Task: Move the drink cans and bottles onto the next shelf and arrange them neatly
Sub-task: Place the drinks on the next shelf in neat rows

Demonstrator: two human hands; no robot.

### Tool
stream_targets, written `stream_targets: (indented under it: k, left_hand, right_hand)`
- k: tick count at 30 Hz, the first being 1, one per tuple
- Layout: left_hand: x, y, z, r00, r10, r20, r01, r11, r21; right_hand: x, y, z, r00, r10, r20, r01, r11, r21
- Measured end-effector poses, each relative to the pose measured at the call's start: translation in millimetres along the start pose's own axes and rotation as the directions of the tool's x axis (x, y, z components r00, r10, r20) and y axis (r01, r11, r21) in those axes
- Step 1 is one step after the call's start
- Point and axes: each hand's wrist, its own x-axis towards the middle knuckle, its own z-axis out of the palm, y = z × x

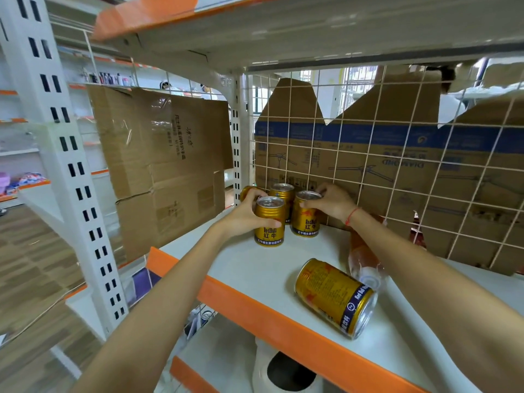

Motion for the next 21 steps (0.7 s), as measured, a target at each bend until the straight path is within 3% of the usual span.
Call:
stream_targets:
  k: [5,11,16,21]
  left_hand:
    - [-1.5,3.8,-5.8,0.999,-0.034,0.026,0.034,0.999,-0.028]
    - [-5.0,11.9,-8.8,0.995,-0.066,0.070,0.066,0.998,0.003]
    - [-13.5,15.4,1.2,0.998,-0.055,-0.014,0.055,0.996,0.072]
    - [-17.5,12.4,17.5,0.990,0.065,-0.126,-0.030,0.965,0.259]
  right_hand:
    - [-7.8,-0.2,-11.5,0.997,-0.052,0.054,0.056,0.995,-0.087]
    - [-21.2,1.3,-22.4,0.982,0.009,0.188,-0.010,1.000,0.004]
    - [-27.9,-0.2,-14.5,0.967,0.010,0.254,-0.010,1.000,-0.002]
    - [-27.3,2.9,-0.5,0.983,-0.015,0.183,0.016,1.000,-0.003]
